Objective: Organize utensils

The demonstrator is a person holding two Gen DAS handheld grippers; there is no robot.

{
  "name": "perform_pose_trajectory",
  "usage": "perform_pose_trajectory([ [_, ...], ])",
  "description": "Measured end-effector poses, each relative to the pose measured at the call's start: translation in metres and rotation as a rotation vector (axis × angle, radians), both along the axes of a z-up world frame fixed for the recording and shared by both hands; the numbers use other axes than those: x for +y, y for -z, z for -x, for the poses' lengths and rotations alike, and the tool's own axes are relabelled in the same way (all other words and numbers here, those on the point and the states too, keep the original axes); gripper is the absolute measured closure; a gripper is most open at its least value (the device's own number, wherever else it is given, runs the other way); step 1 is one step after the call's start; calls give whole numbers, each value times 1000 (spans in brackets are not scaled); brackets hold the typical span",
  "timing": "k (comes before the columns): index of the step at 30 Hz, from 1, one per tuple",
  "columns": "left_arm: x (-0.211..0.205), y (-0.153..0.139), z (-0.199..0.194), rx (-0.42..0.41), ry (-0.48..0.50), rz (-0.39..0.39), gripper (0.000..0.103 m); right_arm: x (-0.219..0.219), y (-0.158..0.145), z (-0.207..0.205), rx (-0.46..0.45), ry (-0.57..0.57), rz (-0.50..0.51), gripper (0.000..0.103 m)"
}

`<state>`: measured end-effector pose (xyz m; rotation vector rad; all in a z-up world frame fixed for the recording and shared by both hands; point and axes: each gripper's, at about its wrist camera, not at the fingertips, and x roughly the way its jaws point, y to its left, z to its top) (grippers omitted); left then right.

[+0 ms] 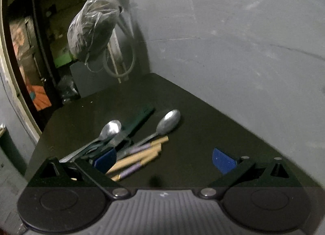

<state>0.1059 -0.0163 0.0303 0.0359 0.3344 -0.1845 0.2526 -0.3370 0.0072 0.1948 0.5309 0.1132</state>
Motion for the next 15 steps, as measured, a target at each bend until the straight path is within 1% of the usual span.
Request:
perform_pose_trajectory([
  [5,0,0,0,1,1,0,27,0,-3,-55,21,-17,-11,0],
  [9,-1,-1,-1,0,3,-1,27,7,4,-91,36,-28,33,2],
  [10,-1,0,-1,0,4,0,27,9,6,-97,45,-30,47,4],
  [12,-1,0,-2,0,4,0,27,11,10,-107,62,-25,69,5],
  [15,-1,0,-2,0,4,0,27,11,15,-117,81,-19,73,11],
])
